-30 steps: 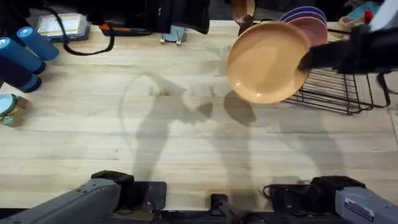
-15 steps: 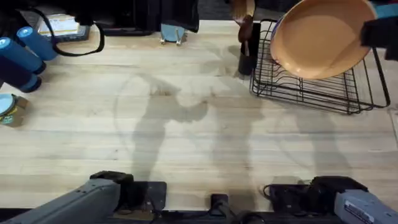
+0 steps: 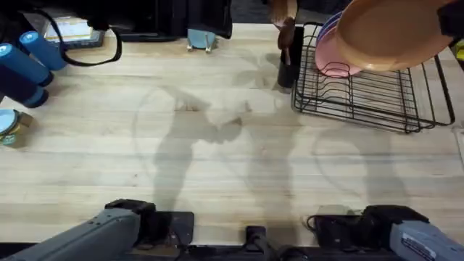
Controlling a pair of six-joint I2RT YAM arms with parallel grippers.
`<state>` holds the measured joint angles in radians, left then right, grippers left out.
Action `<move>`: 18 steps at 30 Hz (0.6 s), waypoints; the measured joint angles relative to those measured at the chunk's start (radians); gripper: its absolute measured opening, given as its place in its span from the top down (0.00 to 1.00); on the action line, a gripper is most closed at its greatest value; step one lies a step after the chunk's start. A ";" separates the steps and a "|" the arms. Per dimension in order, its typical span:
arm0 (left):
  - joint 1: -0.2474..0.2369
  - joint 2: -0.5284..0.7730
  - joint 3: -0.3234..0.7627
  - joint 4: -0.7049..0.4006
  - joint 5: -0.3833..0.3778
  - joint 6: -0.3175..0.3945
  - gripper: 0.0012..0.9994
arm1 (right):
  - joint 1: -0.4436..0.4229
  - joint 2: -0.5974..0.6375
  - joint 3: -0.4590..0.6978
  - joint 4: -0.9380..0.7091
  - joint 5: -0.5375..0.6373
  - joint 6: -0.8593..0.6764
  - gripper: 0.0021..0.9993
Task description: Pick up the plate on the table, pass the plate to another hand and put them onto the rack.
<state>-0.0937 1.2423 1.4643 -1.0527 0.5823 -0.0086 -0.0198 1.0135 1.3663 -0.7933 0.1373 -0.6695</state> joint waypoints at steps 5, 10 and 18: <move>0.000 0.000 0.000 0.000 0.000 0.000 0.00 | -0.050 0.055 0.001 0.079 0.055 -0.039 0.97; 0.000 0.000 0.000 0.000 0.000 0.000 0.00 | -0.094 0.125 0.001 0.092 0.081 -0.150 0.97; 0.000 0.000 0.000 0.000 0.000 0.000 0.00 | -0.103 0.224 0.001 0.120 0.087 -0.312 0.97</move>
<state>-0.0937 1.2426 1.4643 -1.0530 0.5823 -0.0086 -0.1230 1.2370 1.3670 -0.6729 0.2245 -0.9820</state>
